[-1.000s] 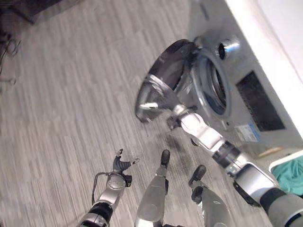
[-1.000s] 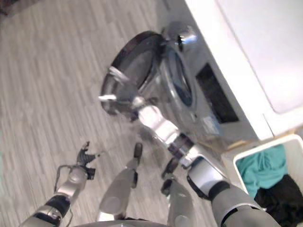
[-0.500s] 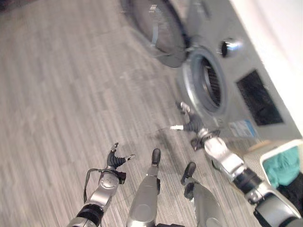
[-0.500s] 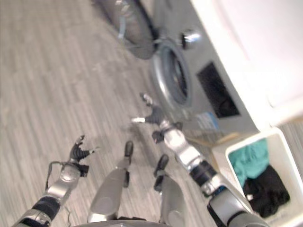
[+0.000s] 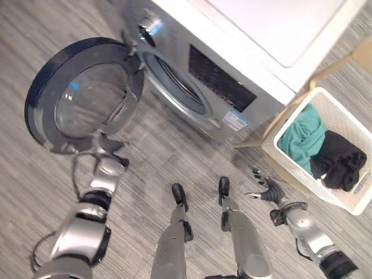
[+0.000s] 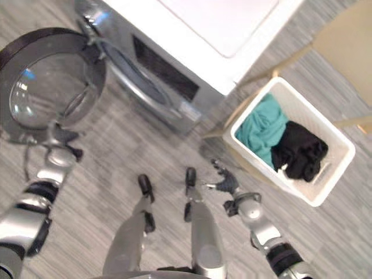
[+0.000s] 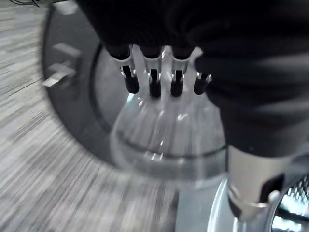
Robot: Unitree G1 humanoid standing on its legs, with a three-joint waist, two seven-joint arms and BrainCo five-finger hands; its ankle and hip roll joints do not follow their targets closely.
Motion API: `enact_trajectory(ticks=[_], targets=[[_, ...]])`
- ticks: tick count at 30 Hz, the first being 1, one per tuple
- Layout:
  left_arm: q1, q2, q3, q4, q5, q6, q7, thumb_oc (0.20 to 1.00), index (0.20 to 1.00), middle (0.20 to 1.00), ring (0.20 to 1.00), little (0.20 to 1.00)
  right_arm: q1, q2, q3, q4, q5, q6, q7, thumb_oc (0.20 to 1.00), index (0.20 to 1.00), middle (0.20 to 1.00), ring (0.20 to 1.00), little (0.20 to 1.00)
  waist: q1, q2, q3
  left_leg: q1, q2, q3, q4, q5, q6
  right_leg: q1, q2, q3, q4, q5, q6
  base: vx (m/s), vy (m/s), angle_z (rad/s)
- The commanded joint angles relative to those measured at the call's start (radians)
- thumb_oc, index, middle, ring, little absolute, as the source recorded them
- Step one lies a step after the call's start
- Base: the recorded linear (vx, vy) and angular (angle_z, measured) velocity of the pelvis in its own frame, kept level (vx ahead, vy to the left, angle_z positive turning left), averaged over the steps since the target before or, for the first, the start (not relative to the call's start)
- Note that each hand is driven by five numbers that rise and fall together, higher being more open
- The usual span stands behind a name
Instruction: Grab the laundry basket,head to the washer,open it,put in the laundry and shut it.
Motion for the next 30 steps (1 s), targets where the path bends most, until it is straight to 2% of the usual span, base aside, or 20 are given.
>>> enact_trajectory(ticks=[1, 4, 8, 15, 18, 20, 21, 23, 24, 25, 26, 27, 29, 30], targets=[[-0.032, 0.063, -0.003, 0.044, -0.026, -0.017, 0.017, 1.000, 1.000, 1.000, 1.000, 1.000, -0.011, 0.040, -0.031, -0.117, 0.071, -0.066, -0.007, 1.000, 1.000, 1.000, 1.000, 1.000, 0.009, -0.058, 0.036, -0.050, -0.031, -0.055, 0.083, -0.100, -0.023, -0.007, -0.025, -0.027, 0.043, -0.107, 0.071, -0.01, -0.002, -0.16], [-0.061, 0.102, -0.002, 0.074, -0.021, -0.009, 0.016, 1.000, 1.000, 1.000, 1.000, 1.000, 0.024, 0.044, -0.051, -0.151, 0.093, -0.077, -0.001, 1.000, 1.000, 1.000, 1.000, 1.000, 0.003, -0.055, 0.055, -0.073, -0.032, -0.064, 0.091, -0.094, -0.027, -0.023, -0.030, -0.035, 0.043, -0.100, 0.070, -0.01, -0.006, -0.12], [-0.048, 0.135, 0.008, 0.045, 0.002, -0.010, 0.023, 1.000, 1.000, 1.000, 1.000, 1.000, 0.048, 0.059, -0.054, -0.145, 0.098, -0.087, 0.004, 1.000, 1.000, 1.000, 1.000, 1.000, 0.005, -0.048, 0.051, -0.063, -0.036, -0.074, 0.086, -0.100, -0.027, -0.012, -0.031, -0.037, 0.037, -0.098, 0.070, 0.02, 0.006, 0.04], [0.078, 0.186, 0.094, -0.013, 0.023, -0.013, 0.032, 1.000, 1.000, 1.000, 1.000, 1.000, 0.057, 0.064, -0.091, -0.173, 0.115, -0.107, 0.013, 1.000, 1.000, 1.000, 1.000, 1.000, 0.022, -0.033, 0.031, -0.013, -0.041, -0.064, 0.088, -0.125, -0.025, 0.038, -0.037, -0.029, 0.033, -0.108, 0.068, 0.01, 0.007, 0.01], [0.187, 0.129, 0.132, -0.092, 0.020, -0.024, 0.025, 1.000, 1.000, 1.000, 1.000, 1.000, 0.056, 0.074, -0.109, -0.181, 0.104, -0.105, 0.002, 1.000, 1.000, 1.000, 1.000, 1.000, 0.028, -0.021, 0.005, 0.024, -0.043, -0.058, 0.084, -0.138, -0.024, 0.070, -0.042, -0.027, 0.033, -0.116, 0.067, 0.03, 0.007, 0.01], [0.297, 0.047, 0.150, -0.158, 0.008, -0.034, 0.015, 1.000, 1.000, 1.000, 1.000, 1.000, 0.047, 0.087, -0.121, -0.187, 0.080, -0.097, -0.008, 1.000, 1.000, 1.000, 1.000, 1.000, 0.033, -0.019, -0.023, 0.059, -0.046, -0.050, 0.086, -0.156, -0.019, 0.099, -0.045, -0.023, 0.037, -0.124, 0.068, 0.05, 0.014, 0.01], [0.337, 0.017, 0.158, -0.176, 0.004, -0.035, 0.011, 1.000, 1.000, 1.000, 1.000, 1.000, 0.043, 0.087, -0.127, -0.190, 0.073, -0.093, -0.011, 1.000, 1.000, 1.000, 1.000, 1.000, 0.031, -0.021, -0.030, 0.065, -0.047, -0.034, 0.090, -0.143, -0.010, 0.101, -0.049, -0.024, 0.037, -0.104, 0.061, 0.03, 0.024, -0.10], [0.430, -0.067, 0.160, -0.205, 0.002, -0.039, -0.009, 1.000, 1.000, 1.000, 1.000, 1.000, 0.023, 0.079, -0.152, -0.200, 0.034, -0.079, -0.022, 1.000, 1.000, 1.000, 1.000, 1.000, 0.028, -0.020, -0.055, 0.117, -0.048, -0.008, 0.096, -0.168, -0.003, 0.133, -0.050, -0.011, 0.053, -0.117, 0.065, 0.12, 0.064, -0.17], [0.518, -0.131, 0.146, -0.229, 0.018, -0.036, -0.039, 1.000, 1.000, 1.000, 1.000, 1.000, 0.026, 0.075, -0.184, -0.217, -0.004, -0.065, -0.025, 1.000, 1.000, 1.000, 1.000, 1.000, 0.020, -0.012, -0.078, 0.175, -0.051, 0.026, 0.100, -0.192, 0.005, 0.159, -0.045, 0.004, 0.082, -0.128, 0.072, 0.20, 0.086, -0.40], [0.561, -0.156, 0.141, -0.241, 0.017, -0.030, -0.061, 1.000, 1.000, 1.000, 1.000, 1.000, 0.032, 0.072, -0.201, -0.230, -0.024, -0.057, -0.026, 1.000, 1.000, 1.000, 1.000, 1.000, 0.017, -0.010, -0.086, 0.202, -0.049, 0.043, 0.102, -0.201, 0.009, 0.169, -0.041, 0.011, 0.097, -0.129, 0.077, 0.25, 0.112, -0.67], [0.640, -0.193, 0.139, -0.246, 0.024, -0.030, -0.096, 1.000, 1.000, 1.000, 1.000, 1.000, 0.035, 0.069, -0.231, -0.244, -0.076, -0.052, -0.030, 1.000, 1.000, 1.000, 1.000, 1.000, 0.009, -0.004, -0.103, 0.253, -0.040, 0.087, 0.104, -0.216, 0.011, 0.178, -0.042, -0.014, 0.119, -0.122, 0.090, 0.27, 0.083, -1.09], [0.708, -0.224, 0.130, -0.254, 0.029, -0.021, -0.119, 1.000, 1.000, 1.000, 1.000, 1.000, 0.036, 0.061, -0.250, -0.254, -0.123, -0.047, -0.038, 1.000, 1.000, 1.000, 1.000, 1.000, 0.021, 0.008, -0.121, 0.317, -0.023, 0.140, 0.097, -0.247, 0.002, 0.194, -0.084, -0.137, 0.165, -0.127, 0.111, 0.25, 0.045, -1.37], [0.751, -0.246, 0.119, -0.239, 0.047, -0.006, -0.147, 1.000, 1.000, 1.000, 1.000, 1.000, 0.035, 0.060, -0.256, -0.257, -0.175, -0.040, -0.041, 1.000, 1.000, 1.000, 1.000, 1.000, 0.030, 0.020, -0.151, 0.353, -0.006, 0.181, 0.085, -0.243, -0.001, 0.207, -0.137, -0.305, 0.207, -0.129, 0.103, 0.15, -0.083, -1.82], [0.763, -0.258, 0.109, -0.218, 0.068, 0.001, -0.159, 1.000, 1.000, 1.000, 1.000, 1.000, 0.044, 0.054, -0.264, -0.257, -0.205, -0.038, -0.043, 1.000, 1.000, 1.000, 1.000, 1.000, 0.022, 0.021, -0.164, 0.366, 0.000, 0.190, 0.085, -0.244, -0.003, 0.208, -0.143, -0.325, 0.214, -0.137, 0.097, 0.15, -0.197, -1.23]])
